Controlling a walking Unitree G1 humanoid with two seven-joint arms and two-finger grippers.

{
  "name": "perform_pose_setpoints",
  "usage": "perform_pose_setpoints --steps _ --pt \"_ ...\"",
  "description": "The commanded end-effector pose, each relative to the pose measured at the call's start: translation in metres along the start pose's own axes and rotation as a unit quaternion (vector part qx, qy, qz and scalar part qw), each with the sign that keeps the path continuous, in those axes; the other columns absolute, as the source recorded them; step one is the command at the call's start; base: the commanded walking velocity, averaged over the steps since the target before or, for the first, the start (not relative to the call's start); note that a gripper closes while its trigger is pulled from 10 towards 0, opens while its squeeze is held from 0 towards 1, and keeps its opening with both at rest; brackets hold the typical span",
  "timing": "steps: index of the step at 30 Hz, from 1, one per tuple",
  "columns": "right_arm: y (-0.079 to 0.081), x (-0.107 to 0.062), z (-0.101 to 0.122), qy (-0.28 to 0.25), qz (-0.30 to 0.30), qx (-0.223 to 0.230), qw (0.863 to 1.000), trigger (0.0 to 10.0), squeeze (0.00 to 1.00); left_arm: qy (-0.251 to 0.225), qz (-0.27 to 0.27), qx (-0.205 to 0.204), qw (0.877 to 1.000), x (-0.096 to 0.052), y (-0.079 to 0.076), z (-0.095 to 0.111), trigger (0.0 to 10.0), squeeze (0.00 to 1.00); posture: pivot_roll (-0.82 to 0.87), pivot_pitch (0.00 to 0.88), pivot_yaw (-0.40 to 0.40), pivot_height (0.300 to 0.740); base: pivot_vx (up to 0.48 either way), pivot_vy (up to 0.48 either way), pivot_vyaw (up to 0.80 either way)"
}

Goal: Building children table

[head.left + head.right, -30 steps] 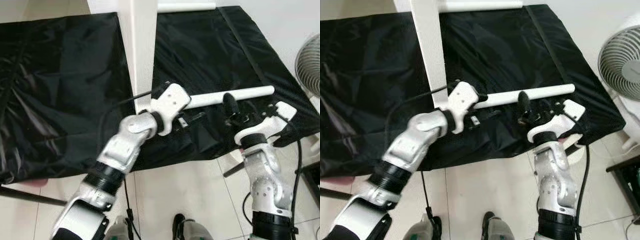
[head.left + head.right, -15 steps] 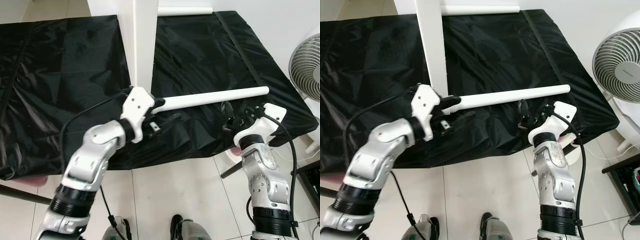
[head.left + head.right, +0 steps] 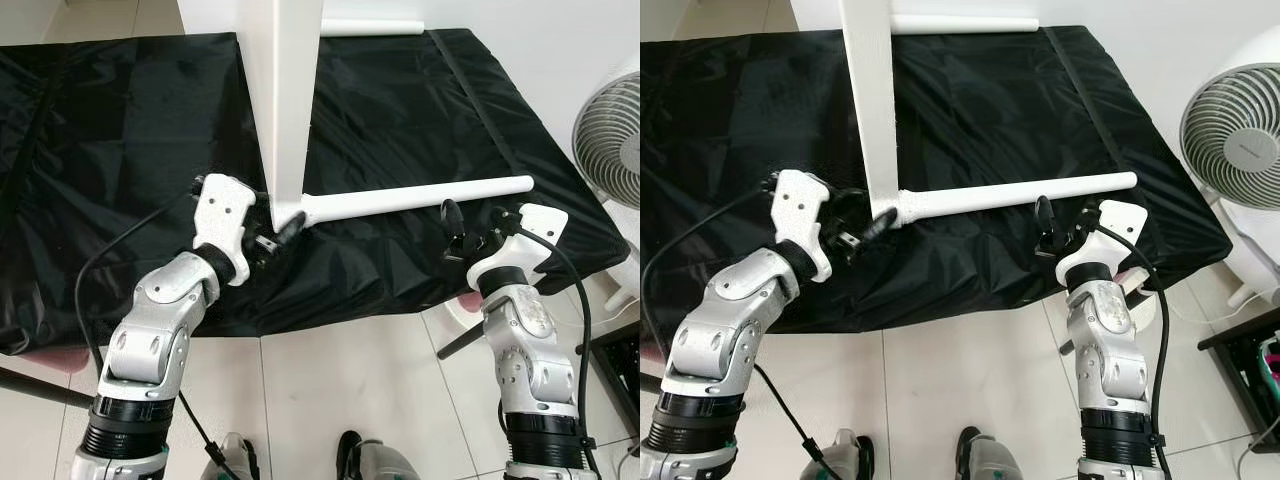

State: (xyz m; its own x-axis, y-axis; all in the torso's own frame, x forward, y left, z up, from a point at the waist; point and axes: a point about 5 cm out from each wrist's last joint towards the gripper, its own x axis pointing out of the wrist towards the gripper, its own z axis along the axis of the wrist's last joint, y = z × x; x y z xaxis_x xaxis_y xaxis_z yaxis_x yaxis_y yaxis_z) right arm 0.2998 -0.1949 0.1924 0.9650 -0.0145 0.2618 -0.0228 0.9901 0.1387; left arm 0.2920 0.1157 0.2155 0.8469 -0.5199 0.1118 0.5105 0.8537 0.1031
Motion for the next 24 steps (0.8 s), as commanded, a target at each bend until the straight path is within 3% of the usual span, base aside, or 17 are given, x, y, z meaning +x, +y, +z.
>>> perform_pose_setpoints --steps 1,5,7,14,19,24 --pt "0.001 -0.001 -0.004 0.004 0.007 -0.011 1.000 10.0 0.00 -0.001 0.022 0.013 1.000 -0.003 -0.001 -0.001 10.0 0.00 0.15 0.155 -0.061 0.740 0.000 0.000 0.00" --pt "0.002 -0.001 -0.004 0.000 0.010 -0.021 1.000 10.0 0.00 0.002 0.040 0.021 0.999 -0.005 0.001 -0.003 10.0 0.00 0.15 0.155 -0.061 0.740 0.000 0.000 0.00" --pt "0.001 0.007 -0.002 -0.004 0.012 -0.036 0.999 10.0 0.00 0.005 0.082 0.028 0.996 -0.008 0.019 -0.007 10.0 0.00 0.14 0.147 -0.081 0.740 0.000 0.000 0.00" --pt "-0.003 0.021 0.003 -0.010 -0.011 -0.045 0.999 10.0 0.00 -0.005 0.129 0.024 0.991 -0.003 0.044 -0.002 10.0 0.00 0.13 0.161 -0.092 0.740 0.000 0.000 0.00" --pt "0.006 0.036 0.004 -0.013 -0.004 -0.058 0.998 10.0 0.00 -0.013 0.173 0.025 0.984 0.012 0.059 -0.002 10.0 0.00 0.11 0.176 -0.087 0.740 0.000 0.000 0.00" --pt "0.013 0.043 0.003 -0.022 0.003 -0.083 0.996 10.0 0.00 -0.012 0.195 0.010 0.981 0.025 0.065 -0.003 10.0 0.00 0.11 0.175 -0.083 0.740 0.000 0.000 0.00"
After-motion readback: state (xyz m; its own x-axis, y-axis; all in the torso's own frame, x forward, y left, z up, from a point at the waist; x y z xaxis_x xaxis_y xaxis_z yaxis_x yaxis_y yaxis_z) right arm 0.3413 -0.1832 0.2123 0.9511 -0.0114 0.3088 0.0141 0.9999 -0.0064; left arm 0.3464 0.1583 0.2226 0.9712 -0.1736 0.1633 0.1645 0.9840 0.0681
